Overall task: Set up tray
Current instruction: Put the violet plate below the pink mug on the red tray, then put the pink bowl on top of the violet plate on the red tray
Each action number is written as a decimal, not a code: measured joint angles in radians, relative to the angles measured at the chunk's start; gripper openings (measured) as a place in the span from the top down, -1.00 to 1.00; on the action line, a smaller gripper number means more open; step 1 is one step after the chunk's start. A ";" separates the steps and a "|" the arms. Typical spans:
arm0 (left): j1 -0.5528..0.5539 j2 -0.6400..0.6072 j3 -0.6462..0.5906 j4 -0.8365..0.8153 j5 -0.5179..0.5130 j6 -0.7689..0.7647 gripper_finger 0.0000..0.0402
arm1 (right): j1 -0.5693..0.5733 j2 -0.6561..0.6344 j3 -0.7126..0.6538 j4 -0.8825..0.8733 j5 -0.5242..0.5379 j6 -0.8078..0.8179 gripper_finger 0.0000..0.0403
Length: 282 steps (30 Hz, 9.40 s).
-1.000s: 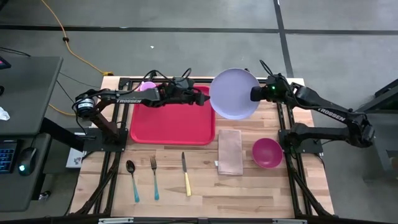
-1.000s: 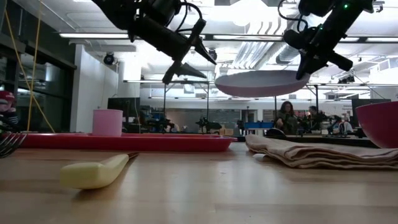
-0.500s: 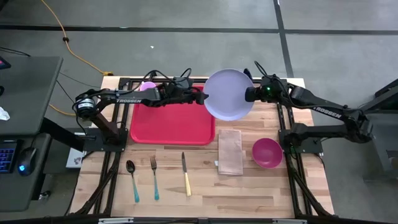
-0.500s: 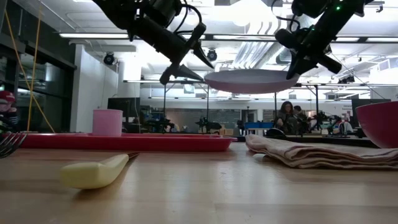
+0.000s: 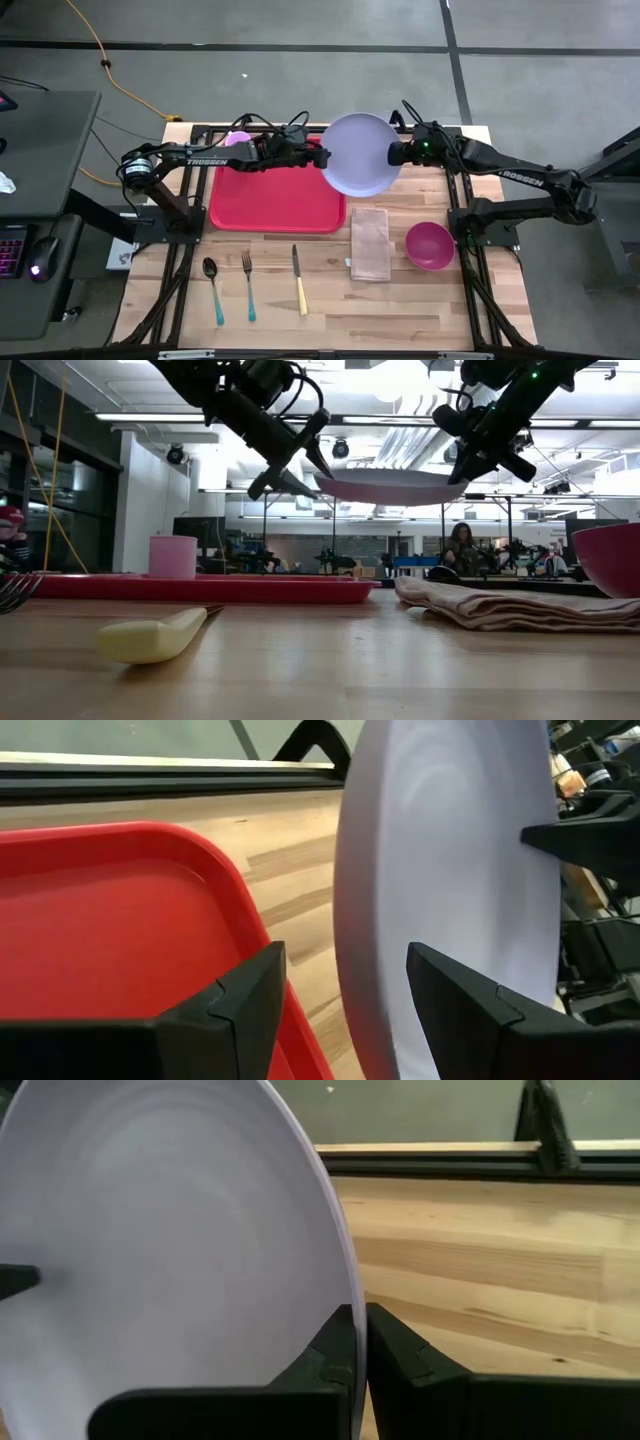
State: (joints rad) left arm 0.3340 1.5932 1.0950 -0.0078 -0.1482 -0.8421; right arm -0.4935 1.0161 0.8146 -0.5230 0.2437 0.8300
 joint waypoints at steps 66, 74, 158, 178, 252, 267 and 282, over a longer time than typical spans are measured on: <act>0.000 -0.026 0.000 -0.339 -0.075 -0.053 0.88 | 0.008 -0.016 0.000 0.053 -0.124 -0.158 0.41; 0.000 -0.118 0.000 -0.479 -0.072 -0.057 0.88 | 0.009 -0.027 0.000 0.048 -0.118 -0.168 0.42; 0.000 -0.533 -0.358 -1.004 -0.078 -0.503 0.89 | 0.009 -0.027 0.000 0.080 -0.097 -0.177 0.44; 0.014 -0.435 -0.358 -1.023 -0.224 -0.504 0.79 | 0.009 -0.027 0.000 0.080 -0.097 -0.184 0.44; 0.065 -0.583 -0.269 -1.116 -0.171 -0.354 0.17 | 0.010 -0.027 0.000 0.029 -0.211 -0.271 0.44; 0.064 -0.911 -0.270 -1.040 -0.090 -0.206 0.32 | 0.010 -0.029 0.000 -0.116 -0.337 -0.345 0.44; -0.034 -0.970 -0.271 -0.740 -0.090 0.082 0.34 | 0.077 -0.030 0.000 -0.180 -0.385 -0.551 0.44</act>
State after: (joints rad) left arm 0.3000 0.6231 0.8238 -0.7482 -0.2382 -0.7600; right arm -0.4169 0.9861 0.8143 -0.7029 -0.1417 0.2786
